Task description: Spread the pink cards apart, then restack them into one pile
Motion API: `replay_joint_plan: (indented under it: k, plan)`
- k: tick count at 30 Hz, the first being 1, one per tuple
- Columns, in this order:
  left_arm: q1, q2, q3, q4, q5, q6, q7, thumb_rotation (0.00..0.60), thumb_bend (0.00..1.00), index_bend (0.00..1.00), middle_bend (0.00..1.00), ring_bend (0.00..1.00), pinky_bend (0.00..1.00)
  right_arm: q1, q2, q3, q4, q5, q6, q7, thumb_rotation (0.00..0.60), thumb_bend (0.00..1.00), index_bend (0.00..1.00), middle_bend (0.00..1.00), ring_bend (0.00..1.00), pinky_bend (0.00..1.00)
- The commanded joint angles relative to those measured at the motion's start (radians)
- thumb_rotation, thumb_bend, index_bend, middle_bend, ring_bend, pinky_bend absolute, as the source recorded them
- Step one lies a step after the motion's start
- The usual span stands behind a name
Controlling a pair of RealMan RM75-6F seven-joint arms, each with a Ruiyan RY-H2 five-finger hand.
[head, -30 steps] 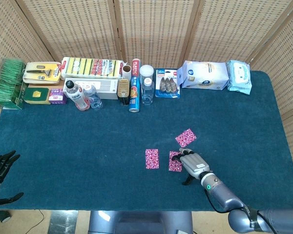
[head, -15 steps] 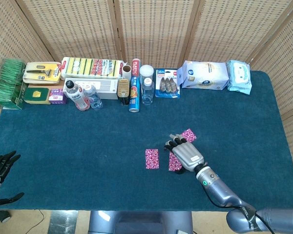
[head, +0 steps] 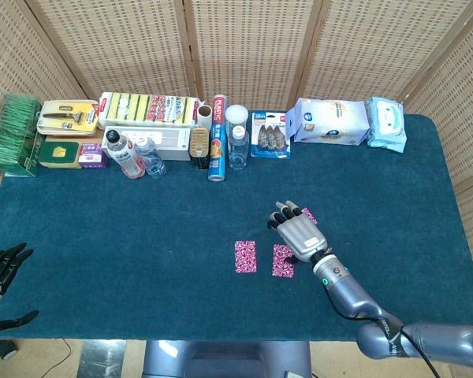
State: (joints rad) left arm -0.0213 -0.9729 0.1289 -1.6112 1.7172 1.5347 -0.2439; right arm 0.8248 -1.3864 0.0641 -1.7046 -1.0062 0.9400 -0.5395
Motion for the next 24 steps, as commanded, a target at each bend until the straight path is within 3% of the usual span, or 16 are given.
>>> replay_joint_plan:
  k: [1,10,24]
  plan:
    - [0.000,0.000,0.001,0.000,0.001,0.000,0.001,0.600,0.05,0.00,0.00,0.00,0.02,0.016,-0.013,0.000,0.026,0.015,0.003,-0.044,0.600,0.19,0.28,0.20,0.03,0.00]
    - [-0.003,0.000,-0.001,-0.002,-0.002,-0.006,0.002,0.600,0.05,0.00,0.00,0.00,0.02,0.034,-0.024,0.008,0.041,0.062,-0.022,-0.070,0.600,0.19,0.28,0.20,0.03,0.00]
    - [-0.005,0.001,0.000,-0.005,-0.003,-0.010,0.004,0.600,0.05,0.00,0.00,0.00,0.02,0.129,-0.127,0.023,0.083,0.116,-0.087,-0.156,0.600,0.19,0.30,0.20,0.03,0.00]
